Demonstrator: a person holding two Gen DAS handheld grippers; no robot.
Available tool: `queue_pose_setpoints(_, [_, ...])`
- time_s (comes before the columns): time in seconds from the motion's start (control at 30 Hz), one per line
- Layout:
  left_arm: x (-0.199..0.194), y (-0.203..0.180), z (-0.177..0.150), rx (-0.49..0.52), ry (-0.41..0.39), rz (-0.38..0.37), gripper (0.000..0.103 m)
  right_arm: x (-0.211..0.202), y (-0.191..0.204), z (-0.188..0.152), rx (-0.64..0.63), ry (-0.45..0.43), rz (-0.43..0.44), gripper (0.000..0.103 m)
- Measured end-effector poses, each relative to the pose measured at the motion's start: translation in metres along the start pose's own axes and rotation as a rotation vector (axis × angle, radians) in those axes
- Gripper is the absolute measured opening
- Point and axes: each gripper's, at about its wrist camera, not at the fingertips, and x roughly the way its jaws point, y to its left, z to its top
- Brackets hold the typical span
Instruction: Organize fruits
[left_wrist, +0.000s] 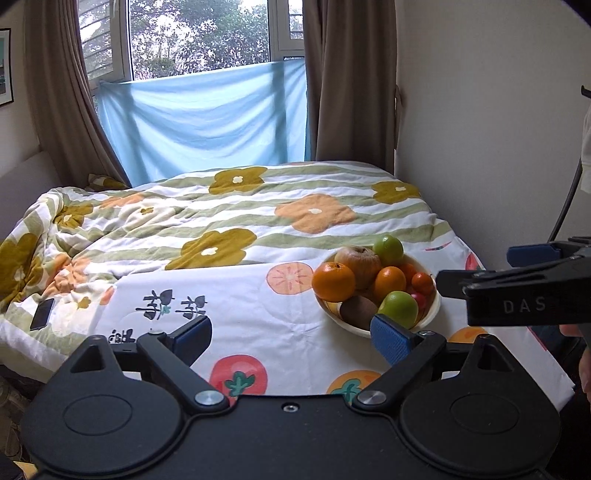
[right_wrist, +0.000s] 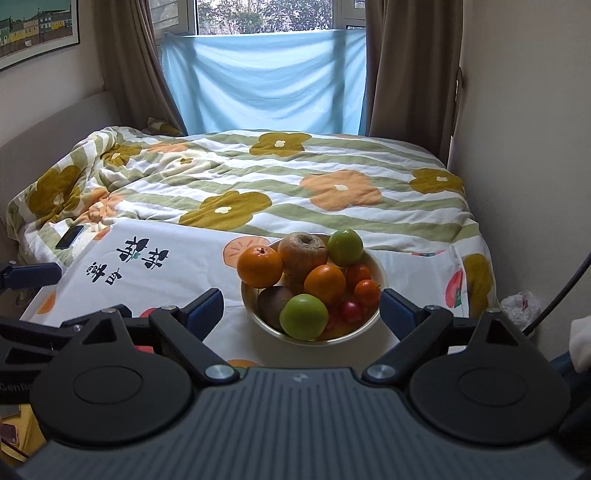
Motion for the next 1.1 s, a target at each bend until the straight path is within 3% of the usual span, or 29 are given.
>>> queue_pose_setpoints(0.4, [-0.053, 0.055, -0.009, -0.04, -0.068, 0.037, 0.103, -0.063, 0.042, -0.011, 0.049, -0.051, -0.056, 0.103])
queue_pose_setpoints(1.1, [-0.071, 0.069, -0.021, -0.046, -0.087, 0.043, 0.103, -0.074, 0.056, -0.027, 0.078, -0.034, -0.094, 0.103])
